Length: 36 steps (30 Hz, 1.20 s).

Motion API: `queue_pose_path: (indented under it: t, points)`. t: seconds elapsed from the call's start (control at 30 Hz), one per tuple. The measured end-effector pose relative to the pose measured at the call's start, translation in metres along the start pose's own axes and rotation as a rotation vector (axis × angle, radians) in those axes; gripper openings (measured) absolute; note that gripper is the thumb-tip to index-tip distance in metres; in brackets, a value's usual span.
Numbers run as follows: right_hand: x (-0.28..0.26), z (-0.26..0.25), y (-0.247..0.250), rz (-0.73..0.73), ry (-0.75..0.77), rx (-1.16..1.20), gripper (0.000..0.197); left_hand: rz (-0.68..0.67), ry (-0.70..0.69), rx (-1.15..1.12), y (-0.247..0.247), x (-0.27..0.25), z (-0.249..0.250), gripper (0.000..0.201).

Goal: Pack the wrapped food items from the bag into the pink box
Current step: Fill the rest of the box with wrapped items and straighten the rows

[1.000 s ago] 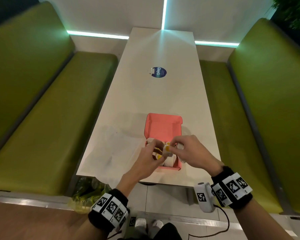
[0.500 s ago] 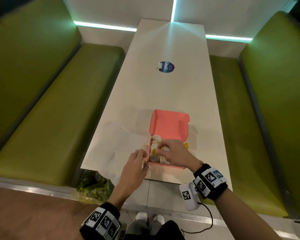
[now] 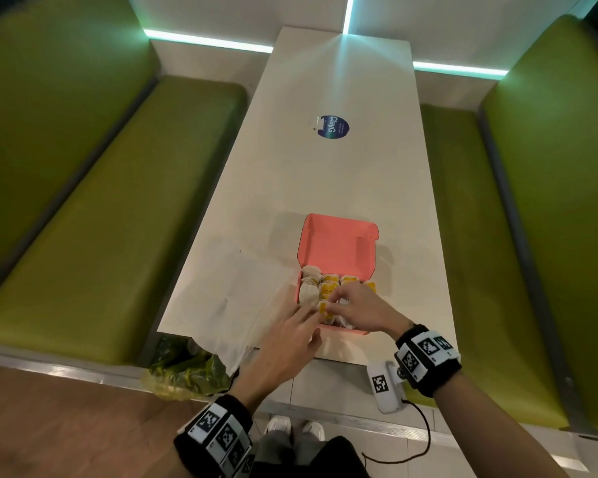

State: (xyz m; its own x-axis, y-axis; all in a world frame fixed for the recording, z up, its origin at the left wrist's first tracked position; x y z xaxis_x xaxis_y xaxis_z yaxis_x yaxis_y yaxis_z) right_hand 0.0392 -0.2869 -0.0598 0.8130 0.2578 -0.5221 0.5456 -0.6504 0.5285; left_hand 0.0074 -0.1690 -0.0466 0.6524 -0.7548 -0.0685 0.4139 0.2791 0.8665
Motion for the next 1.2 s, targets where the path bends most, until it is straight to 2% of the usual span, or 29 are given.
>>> queue_pose_path:
  t: [0.1, 0.23, 0.33, 0.43, 0.7, 0.97, 1.07, 1.2]
  points:
    - [0.005, 0.006, -0.001, 0.007, -0.032, -0.043, 0.019, -0.088, 0.005, 0.07, -0.012, 0.004, 0.006, 0.038]
    - [0.005, 0.005, 0.004, 0.123, -0.087, -0.247, 0.017, -0.169, 0.053, 0.13, -0.024, 0.008, 0.005, 0.04]
    - [-0.005, -0.003, 0.005, 0.239, -0.072, -0.386, 0.018, -0.18, 0.075, 0.14, -0.028, 0.008, 0.002, 0.041]
    - [-0.019, -0.006, 0.001, 0.304, -0.04, -0.386, 0.02, -0.161, 0.061, 0.147, -0.029, 0.008, 0.003, 0.04]
    - [-0.011, -0.004, -0.021, 0.219, -0.039, -0.514, 0.019, -0.15, 0.067, 0.155, -0.028, 0.009, 0.004, 0.036]
    - [-0.006, 0.006, -0.025, 0.173, -0.07, -0.475, 0.023, -0.171, 0.078, 0.144, -0.028, 0.01, 0.004, 0.036]
    - [-0.011, 0.01, -0.015, 0.204, -0.045, -0.258, 0.023, -0.149, 0.062, 0.112, -0.022, 0.011, 0.004, 0.033]
    - [-0.039, 0.014, 0.021, 0.501, 0.068, 0.358, 0.016, 0.055, 0.022, -0.021, 0.018, 0.011, 0.019, 0.025]
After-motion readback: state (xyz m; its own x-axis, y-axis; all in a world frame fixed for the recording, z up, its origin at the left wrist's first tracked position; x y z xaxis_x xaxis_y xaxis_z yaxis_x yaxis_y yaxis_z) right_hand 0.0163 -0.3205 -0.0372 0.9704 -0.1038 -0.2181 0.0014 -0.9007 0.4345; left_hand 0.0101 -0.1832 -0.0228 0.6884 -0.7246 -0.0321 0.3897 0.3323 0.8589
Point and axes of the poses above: each hand's wrist, its own x-axis towards the middle knuckle, its own y-axis out of the back of the hand, z = x × y, the point moved 10 cm from there along x, towards the middle knuckle, and after that the axes turned 13 degrees about -z, right-handed, at the moved point
